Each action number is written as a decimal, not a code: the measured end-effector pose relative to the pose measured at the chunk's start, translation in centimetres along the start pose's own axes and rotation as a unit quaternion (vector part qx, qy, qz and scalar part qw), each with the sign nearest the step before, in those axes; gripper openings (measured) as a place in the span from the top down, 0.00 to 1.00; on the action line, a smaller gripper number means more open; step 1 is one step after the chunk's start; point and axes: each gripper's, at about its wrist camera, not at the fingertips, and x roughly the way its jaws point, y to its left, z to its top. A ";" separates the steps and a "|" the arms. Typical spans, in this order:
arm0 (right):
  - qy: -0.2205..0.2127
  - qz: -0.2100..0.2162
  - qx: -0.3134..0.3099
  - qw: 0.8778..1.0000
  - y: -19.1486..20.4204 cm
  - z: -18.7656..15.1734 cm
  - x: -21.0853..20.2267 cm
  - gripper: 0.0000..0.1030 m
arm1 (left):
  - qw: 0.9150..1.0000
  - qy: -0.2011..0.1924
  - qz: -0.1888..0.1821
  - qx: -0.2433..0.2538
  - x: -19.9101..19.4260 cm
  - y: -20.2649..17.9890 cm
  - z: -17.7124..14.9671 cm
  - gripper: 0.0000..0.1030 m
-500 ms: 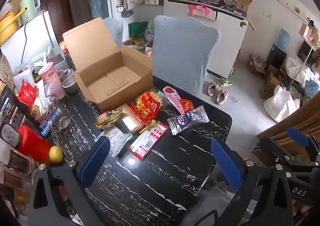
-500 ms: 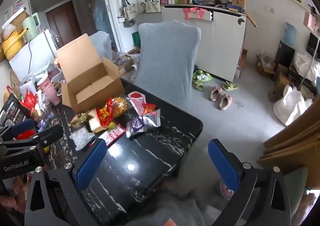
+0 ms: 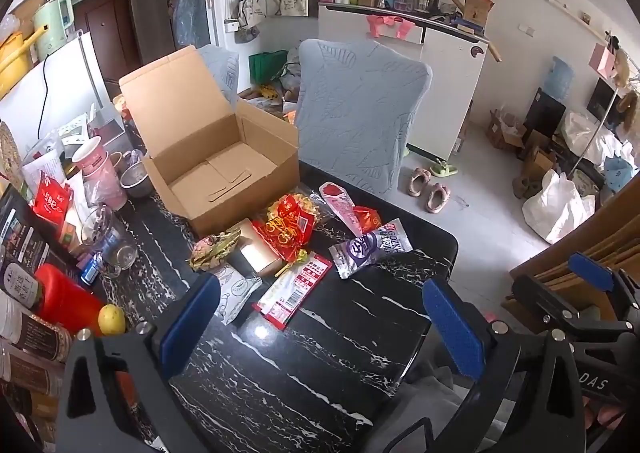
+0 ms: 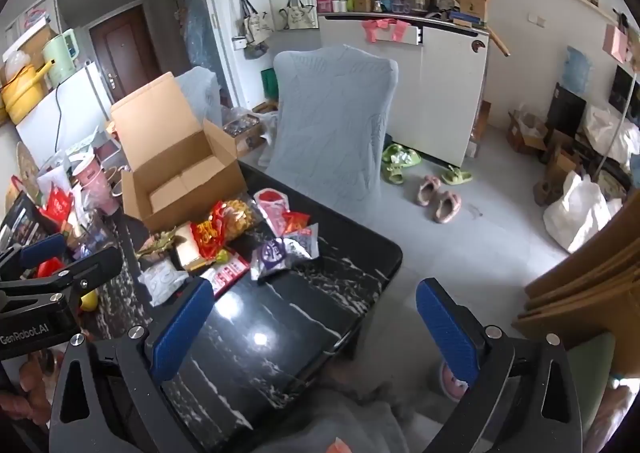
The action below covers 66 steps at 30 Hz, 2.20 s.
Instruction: Organize snacks
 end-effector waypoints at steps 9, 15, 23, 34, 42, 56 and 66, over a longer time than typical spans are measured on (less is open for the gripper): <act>-0.005 0.004 -0.001 1.000 0.1 0.7 0.2 0.00 | 1.000 0.004 -0.005 -0.003 0.2 0.4 0.2 0.00; -0.005 0.001 0.000 1.000 0.1 0.6 0.3 0.00 | 1.000 0.005 -0.007 -0.002 0.3 0.4 0.2 0.00; -0.004 0.000 0.002 1.000 0.0 0.7 0.4 0.00 | 1.000 0.009 -0.009 0.000 0.6 0.4 0.4 0.00; -0.005 -0.004 0.004 1.000 -0.1 0.3 0.4 0.00 | 1.000 0.012 -0.018 0.003 1.0 0.2 0.2 0.00; -0.001 -0.005 0.009 1.000 -0.3 -0.1 0.5 0.00 | 1.000 0.016 -0.020 0.010 1.0 -0.2 0.2 0.00; 0.004 -0.008 0.017 1.000 -0.9 -0.2 0.6 0.00 | 0.999 0.018 -0.029 0.023 1.2 -1.0 0.7 0.00; 0.013 -0.002 0.021 1.000 -0.9 -0.5 1.3 0.00 | 0.999 0.027 -0.034 0.023 1.8 -0.7 0.9 0.00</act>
